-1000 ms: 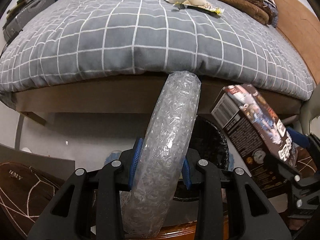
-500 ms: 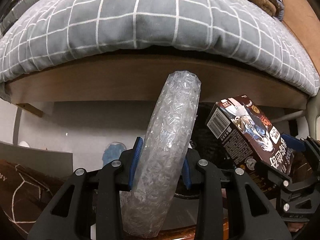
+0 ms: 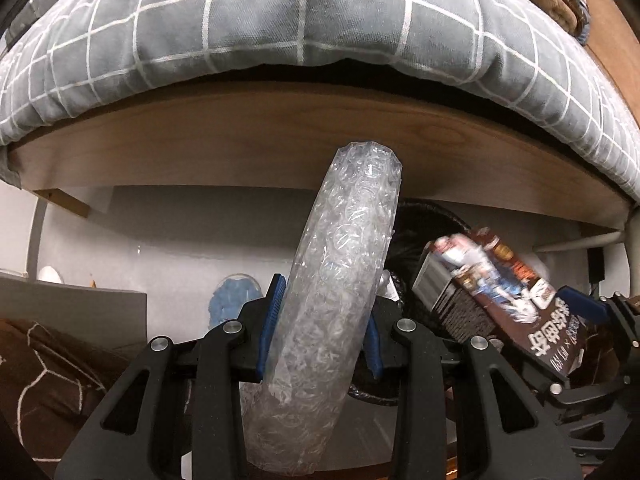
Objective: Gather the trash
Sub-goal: 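Open the right tool to drop the brown cookie box into the bin, then open the left tool to drop the bubble wrap into the bin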
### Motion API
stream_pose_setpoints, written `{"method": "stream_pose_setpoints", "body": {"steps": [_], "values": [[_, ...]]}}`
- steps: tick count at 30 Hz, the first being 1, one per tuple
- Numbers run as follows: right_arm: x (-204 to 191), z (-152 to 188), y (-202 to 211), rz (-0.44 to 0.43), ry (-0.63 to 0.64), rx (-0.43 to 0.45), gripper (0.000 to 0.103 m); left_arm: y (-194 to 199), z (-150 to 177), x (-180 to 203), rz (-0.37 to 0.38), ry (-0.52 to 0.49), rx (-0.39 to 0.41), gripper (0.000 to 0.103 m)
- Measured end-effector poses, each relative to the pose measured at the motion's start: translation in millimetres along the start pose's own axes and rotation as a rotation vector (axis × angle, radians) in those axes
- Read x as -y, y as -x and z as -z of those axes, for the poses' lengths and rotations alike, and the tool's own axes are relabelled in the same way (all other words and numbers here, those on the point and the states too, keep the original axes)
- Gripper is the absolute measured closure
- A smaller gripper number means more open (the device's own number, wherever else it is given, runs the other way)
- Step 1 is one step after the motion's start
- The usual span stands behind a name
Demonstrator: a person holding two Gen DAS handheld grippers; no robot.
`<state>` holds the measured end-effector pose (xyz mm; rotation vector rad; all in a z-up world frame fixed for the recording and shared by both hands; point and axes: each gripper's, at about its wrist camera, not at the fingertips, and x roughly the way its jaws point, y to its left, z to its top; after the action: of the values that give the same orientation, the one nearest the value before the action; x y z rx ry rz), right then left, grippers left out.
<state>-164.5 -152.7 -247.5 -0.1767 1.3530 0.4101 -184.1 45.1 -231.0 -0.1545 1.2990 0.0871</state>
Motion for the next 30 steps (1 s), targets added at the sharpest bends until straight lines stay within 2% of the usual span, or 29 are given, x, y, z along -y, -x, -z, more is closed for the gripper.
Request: {"method": "stream_pose_setpoints", "body": {"steps": [4, 12, 16, 18, 25, 30], "values": [[4.3, -4.4, -17.0, -0.015, -0.026, -0.052, 0.014, -9.7, -2.4, 0.0, -0.013, -0.007, -0.025, 0.069], [5.6, -8.6, -28.3, -0.022, -0.034, -0.075, 0.014, -23.8, -3.6, -1.6, -0.028, -0.002, -0.062, 0.069], [3.1, -9.4, -27.9, -0.019, -0.045, -0.073, 0.013, -27.8, -2.6, 1.8, -0.035, -0.001, -0.081, 0.069], [5.0, -9.9, -27.8, -0.018, -0.053, -0.069, 0.007, -31.3, -2.2, 0.2, -0.041, -0.002, -0.088, 0.069], [18.4, -11.3, -15.1, -0.022, -0.105, -0.032, 0.007, -30.5, -3.8, 4.4, -0.041, -0.001, -0.101, 0.069], [37.0, -5.2, 2.0, 0.019, -0.142, 0.001, 0.007, -28.2, -6.5, 27.1, -0.02, -0.041, -0.096, 0.068]]}}
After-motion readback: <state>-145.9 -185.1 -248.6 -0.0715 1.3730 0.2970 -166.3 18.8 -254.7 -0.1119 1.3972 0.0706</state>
